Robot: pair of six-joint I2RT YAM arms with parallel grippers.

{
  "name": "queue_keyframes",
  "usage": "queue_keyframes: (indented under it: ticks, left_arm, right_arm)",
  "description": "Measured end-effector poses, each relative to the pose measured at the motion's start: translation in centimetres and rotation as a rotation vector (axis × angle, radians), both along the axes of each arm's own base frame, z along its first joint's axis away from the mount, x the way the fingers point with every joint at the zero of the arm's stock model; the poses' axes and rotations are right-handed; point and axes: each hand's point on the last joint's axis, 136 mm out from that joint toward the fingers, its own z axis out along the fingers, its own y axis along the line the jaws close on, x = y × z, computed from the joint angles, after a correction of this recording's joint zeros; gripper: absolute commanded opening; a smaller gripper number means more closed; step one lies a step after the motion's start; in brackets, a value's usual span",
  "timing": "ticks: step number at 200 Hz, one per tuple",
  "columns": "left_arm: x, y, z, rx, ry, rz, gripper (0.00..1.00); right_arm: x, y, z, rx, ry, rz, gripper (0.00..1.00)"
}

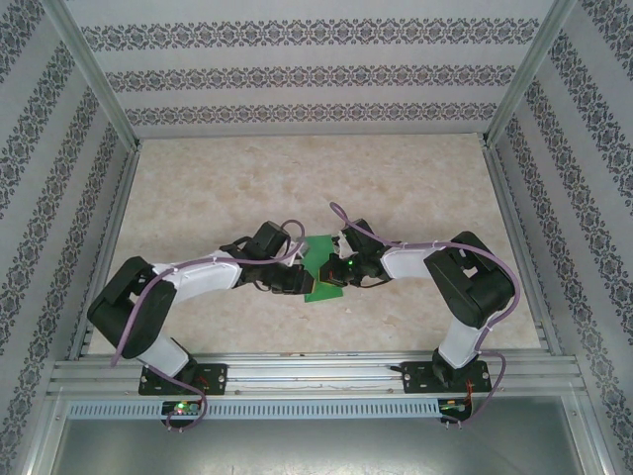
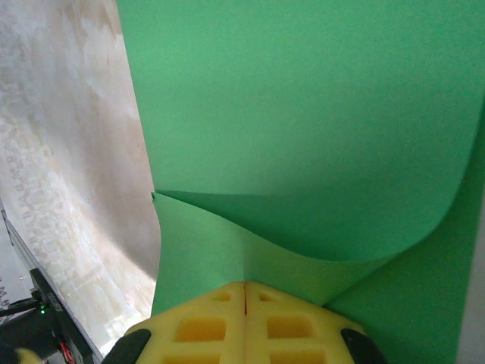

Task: Fold a paper plane with a square sheet of paper (fold left side to right side)
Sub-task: Fold the triangle a second time at the center of the table.

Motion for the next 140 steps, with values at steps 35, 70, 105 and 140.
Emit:
queue_keyframes:
  ticks: [35, 70, 105, 140]
  left_arm:
    - [-0.1, 0.1, -1.6, 0.027, 0.038, 0.002, 0.18]
    - [-0.1, 0.0, -2.2, 0.033, 0.046, 0.002, 0.18]
    - [-0.1, 0.1, -3.0, 0.046, 0.062, 0.002, 0.18]
    - [0.0, 0.2, -3.5, 0.061, 0.067, 0.008, 0.17]
  right_arm:
    - [0.0, 0.0, 0.0, 0.001, -0.001, 0.0, 0.0]
    - [0.0, 0.0, 0.0, 0.002, 0.0, 0.001, 0.0]
    - [-0.1, 0.0, 0.0, 0.003, -0.001, 0.001, 0.0]
    - [-0.1, 0.0, 0.0, 0.003, -0.003, 0.003, 0.0]
